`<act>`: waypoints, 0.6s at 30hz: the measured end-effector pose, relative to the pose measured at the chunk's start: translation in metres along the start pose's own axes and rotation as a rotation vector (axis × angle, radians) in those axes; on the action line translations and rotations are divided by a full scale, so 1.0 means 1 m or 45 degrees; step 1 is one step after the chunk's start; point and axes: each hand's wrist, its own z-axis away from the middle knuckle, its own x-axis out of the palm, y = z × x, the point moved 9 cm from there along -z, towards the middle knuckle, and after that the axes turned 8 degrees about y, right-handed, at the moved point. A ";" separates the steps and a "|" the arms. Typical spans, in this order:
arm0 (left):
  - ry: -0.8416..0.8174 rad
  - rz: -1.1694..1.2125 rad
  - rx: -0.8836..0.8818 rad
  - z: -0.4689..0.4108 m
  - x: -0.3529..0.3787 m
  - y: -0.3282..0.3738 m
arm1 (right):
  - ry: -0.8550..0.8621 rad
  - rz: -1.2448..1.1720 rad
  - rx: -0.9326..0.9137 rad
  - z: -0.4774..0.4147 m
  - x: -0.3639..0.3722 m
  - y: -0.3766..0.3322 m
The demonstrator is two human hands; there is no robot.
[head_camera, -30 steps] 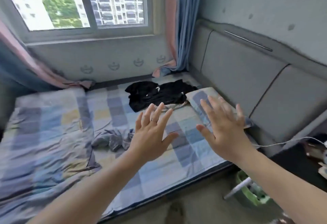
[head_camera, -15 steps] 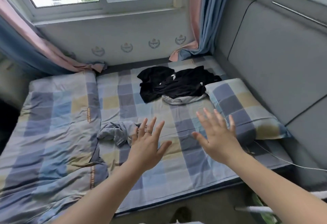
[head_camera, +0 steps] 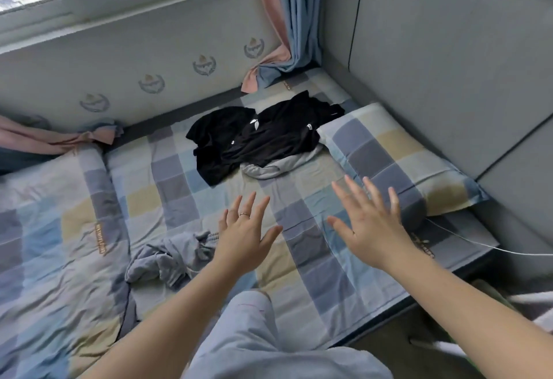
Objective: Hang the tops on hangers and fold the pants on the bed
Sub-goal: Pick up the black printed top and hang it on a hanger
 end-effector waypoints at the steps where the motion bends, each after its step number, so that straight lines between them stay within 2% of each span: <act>1: -0.019 -0.013 0.011 -0.014 0.010 -0.007 | 0.002 0.006 -0.005 -0.014 0.009 0.000; 5: -0.042 -0.058 0.026 -0.083 0.055 -0.061 | 0.007 0.002 -0.036 -0.097 0.071 -0.014; 8: -0.075 -0.099 -0.004 -0.164 0.109 -0.127 | -0.038 0.045 -0.089 -0.187 0.150 -0.030; 12: -0.190 -0.155 -0.006 -0.287 0.204 -0.216 | -0.108 -0.003 -0.018 -0.307 0.276 -0.036; 18: -0.157 -0.250 0.139 -0.424 0.312 -0.294 | -0.107 -0.006 0.093 -0.436 0.414 -0.035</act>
